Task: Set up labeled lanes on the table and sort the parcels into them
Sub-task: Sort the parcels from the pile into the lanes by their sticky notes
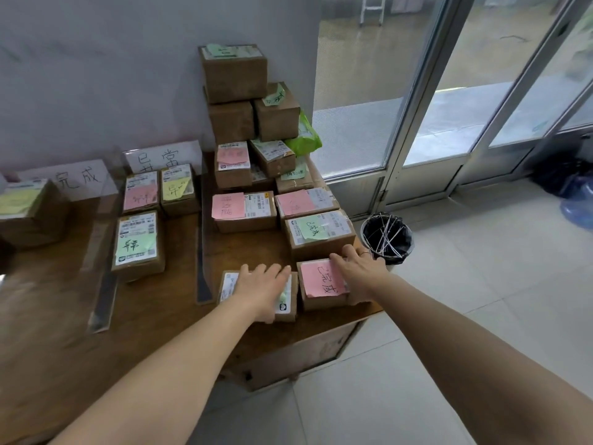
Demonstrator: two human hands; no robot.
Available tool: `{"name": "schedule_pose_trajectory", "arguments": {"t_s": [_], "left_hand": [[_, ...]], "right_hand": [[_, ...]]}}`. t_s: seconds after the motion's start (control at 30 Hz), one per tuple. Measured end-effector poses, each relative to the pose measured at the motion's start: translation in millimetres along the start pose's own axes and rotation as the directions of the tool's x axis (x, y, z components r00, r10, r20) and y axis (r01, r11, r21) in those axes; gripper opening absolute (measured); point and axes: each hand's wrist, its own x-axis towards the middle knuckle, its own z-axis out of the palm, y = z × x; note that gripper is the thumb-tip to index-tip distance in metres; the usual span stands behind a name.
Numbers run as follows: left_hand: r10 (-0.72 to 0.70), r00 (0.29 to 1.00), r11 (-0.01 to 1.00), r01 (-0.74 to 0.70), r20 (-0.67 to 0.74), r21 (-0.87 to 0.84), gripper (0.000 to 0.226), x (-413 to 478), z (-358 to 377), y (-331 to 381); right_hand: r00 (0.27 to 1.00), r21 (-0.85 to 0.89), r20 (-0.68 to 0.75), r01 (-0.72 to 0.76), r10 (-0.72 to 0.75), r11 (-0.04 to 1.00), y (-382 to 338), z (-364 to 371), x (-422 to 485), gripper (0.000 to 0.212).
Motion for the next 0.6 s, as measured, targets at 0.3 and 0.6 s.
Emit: {"name": "schedule_pose_trajectory", "arguments": {"t_s": [0.3, 0.6], "left_hand": [[0.356, 0.932, 0.925, -0.362, 0.068, 0.113, 0.089, 0.5, -14.0, 19.2], [-0.122, 0.949, 0.638, -0.151, -0.292, -0.755, 0.033, -14.8, -49.5, 6.1]], "right_hand": [[0.990, 0.043, -0.081, -0.113, 0.116, 0.993, 33.5, -6.1, -28.1, 0.099], [0.974, 0.041, -0.227, -0.014, 0.023, 0.999, 29.7, -37.6, -42.0, 0.100]]}}
